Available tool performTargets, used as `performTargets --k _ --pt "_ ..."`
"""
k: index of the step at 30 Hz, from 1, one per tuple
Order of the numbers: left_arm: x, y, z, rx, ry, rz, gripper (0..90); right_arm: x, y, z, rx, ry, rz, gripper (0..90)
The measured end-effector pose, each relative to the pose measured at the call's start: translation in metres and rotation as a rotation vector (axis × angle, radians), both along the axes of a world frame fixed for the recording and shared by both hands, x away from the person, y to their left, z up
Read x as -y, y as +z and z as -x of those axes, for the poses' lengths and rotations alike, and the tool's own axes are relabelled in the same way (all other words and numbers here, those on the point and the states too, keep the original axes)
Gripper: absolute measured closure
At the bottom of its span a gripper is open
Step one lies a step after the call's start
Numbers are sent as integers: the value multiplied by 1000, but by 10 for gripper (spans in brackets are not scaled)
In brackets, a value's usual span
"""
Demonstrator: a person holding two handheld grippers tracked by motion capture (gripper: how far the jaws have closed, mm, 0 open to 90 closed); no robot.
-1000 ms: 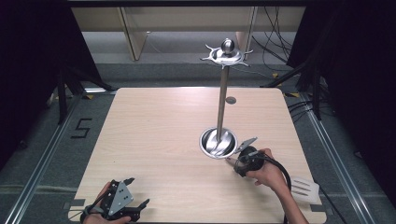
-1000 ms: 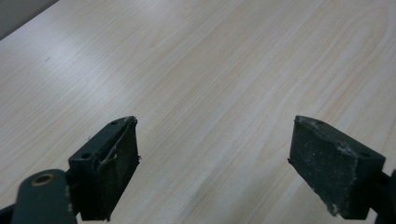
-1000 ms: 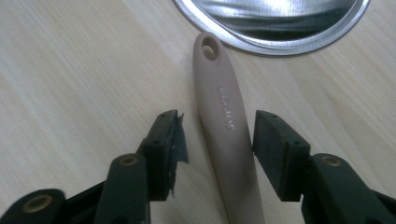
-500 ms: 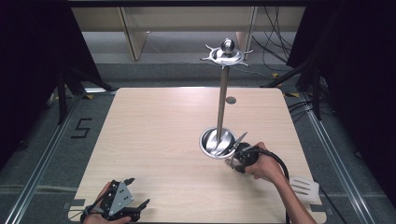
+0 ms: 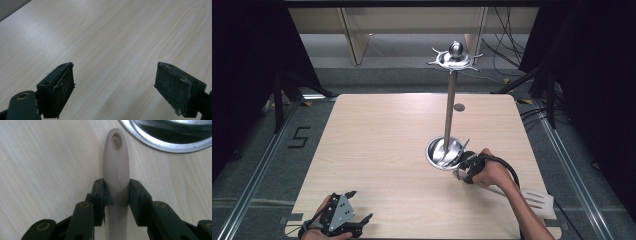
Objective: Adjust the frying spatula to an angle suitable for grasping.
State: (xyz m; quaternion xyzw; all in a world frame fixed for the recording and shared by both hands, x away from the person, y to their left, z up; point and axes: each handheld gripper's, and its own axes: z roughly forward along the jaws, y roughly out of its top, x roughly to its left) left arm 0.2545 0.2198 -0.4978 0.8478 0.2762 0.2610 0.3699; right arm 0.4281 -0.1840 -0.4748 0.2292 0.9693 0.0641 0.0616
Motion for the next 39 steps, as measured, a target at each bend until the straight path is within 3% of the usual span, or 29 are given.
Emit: performTargets --k 3,6,7,8,13,14,15,16,17,19,20,21,24,25,26,27,29,31,32,33,34,35,37,38,39 --pt "0 -1 -1 13 3 -11 150 -1 0 3 -7 -23 6 684" --pt "1 -2 -1 12 5 11 150 0 2 4 12 -50 5 685" --pt "0 -1 -1 13 2 -12 150 1 3 5 12 -64 -3 685" --pt "0 -1 -1 11 1 -7 150 3 5 5 15 -68 -19 685" --pt "1 -2 0 9 5 10 151 23 26 11 97 -116 -152 685" --pt "0 -1 -1 11 3 -8 151 23 26 11 97 -116 -152 685" --pt "0 -1 -2 18 9 -15 150 34 36 15 139 -139 -208 685" --pt "0 -1 -2 18 9 -16 150 38 39 16 153 -135 -225 686" --pt "0 -1 -2 18 9 -16 151 38 39 16 153 -135 -225 686" --pt "-1 -1 -1 14 10 -10 150 46 47 21 182 -142 -288 685" --pt "0 -1 -1 14 10 -9 151 48 50 25 178 -180 -303 686" --pt "0 -2 -2 20 12 -15 150 54 56 27 218 -166 -329 685" --pt "-1 0 -1 17 9 -29 150 58 62 31 230 -170 -363 685" --pt "-1 -1 -1 13 10 -10 150 66 69 36 262 -191 -389 685" --pt "-1 -1 -1 13 10 -10 150 66 69 36 262 -191 -389 685" --pt "-1 -1 -1 14 9 -11 151 73 74 40 300 -204 -423 686" --pt "-1 -2 -2 19 14 -15 150 76 77 41 307 -203 -432 685" --pt "-1 -1 -1 -5 0 -11 150 84 85 46 352 -221 -478 685" --pt "-1 -1 -1 -4 1 -13 150 87 88 47 362 -212 -491 686" --pt "-1 -1 -2 -3 0 -14 151 91 95 51 345 -241 -491 686" --pt "0 -2 -1 2 9 18 150 96 99 55 364 -256 -512 685" --pt "0 -1 -1 -1 9 2 150 104 106 59 401 -268 -555 686" --pt "0 -2 -1 -1 8 3 150 107 109 61 407 -274 -566 686" --pt "-1 -1 -1 -2 3 -16 150 113 114 62 438 -266 -582 686" --pt "-1 -1 -1 -3 2 -15 150 119 121 68 446 -302 -617 686"
